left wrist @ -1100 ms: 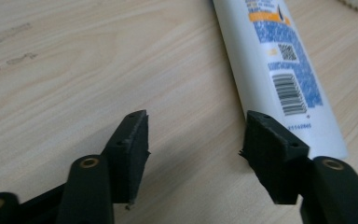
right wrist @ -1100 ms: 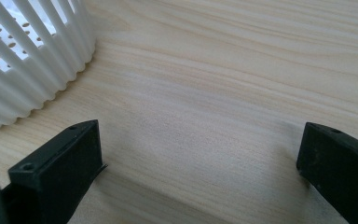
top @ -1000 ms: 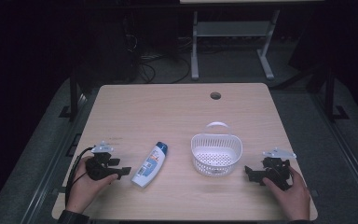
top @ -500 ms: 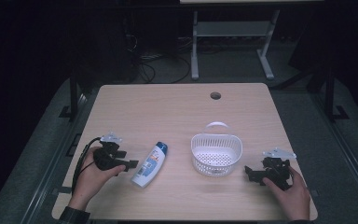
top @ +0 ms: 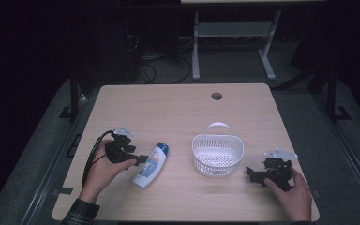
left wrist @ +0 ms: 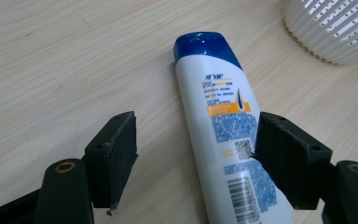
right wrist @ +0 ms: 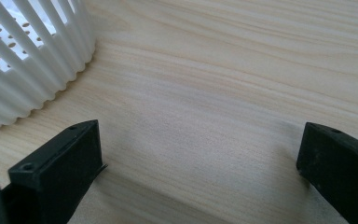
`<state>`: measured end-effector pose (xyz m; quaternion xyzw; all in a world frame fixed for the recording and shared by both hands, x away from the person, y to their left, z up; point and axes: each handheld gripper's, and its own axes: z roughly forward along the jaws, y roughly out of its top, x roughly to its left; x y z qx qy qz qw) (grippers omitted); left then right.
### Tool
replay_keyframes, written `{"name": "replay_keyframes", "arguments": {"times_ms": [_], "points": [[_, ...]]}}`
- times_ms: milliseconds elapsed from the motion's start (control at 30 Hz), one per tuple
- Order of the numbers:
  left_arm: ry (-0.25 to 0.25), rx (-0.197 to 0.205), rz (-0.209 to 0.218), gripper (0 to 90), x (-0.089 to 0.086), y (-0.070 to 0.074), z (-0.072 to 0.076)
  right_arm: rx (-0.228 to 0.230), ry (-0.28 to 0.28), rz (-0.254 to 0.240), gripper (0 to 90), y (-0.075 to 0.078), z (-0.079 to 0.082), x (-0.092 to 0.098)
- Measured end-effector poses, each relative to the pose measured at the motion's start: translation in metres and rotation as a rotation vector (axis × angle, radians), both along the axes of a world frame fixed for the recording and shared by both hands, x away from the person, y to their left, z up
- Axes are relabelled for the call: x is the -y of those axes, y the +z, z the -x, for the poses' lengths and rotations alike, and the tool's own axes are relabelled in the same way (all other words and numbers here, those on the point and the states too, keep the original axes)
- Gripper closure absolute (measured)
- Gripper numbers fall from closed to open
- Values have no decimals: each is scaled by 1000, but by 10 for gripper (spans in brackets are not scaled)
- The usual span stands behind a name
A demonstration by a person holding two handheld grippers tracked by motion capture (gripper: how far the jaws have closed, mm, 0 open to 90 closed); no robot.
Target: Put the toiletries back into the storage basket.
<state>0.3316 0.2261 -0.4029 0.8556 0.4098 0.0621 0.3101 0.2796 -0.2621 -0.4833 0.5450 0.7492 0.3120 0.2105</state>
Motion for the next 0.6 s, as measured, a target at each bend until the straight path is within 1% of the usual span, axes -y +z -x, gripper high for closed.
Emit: {"name": "replay_keyframes", "arguments": {"times_ms": [300,333,367,400,433,467,533,600], "points": [[-12,-11,-23,273,15,0,-9,0,0,0,0,0,0,0],[-14,-14,-25,271,19,1,-12,0,0,0,0,0,0,0],[-14,-14,-25,271,19,1,-12,-1,-1,0,0,0,0,0],[-18,-15,-33,271,23,1,-15,0,-1,0,0,0,0,0],[-18,-15,-33,271,23,1,-15,0,-1,0,0,0,0,0],[-16,-20,-34,271,27,2,-17,0,0,0,0,0,0,0],[-29,-19,-40,271,32,2,-20,0,0,0,0,0,0,0],[-30,-25,-46,270,37,1,-22,0,0,0,0,0,0,0]]}}
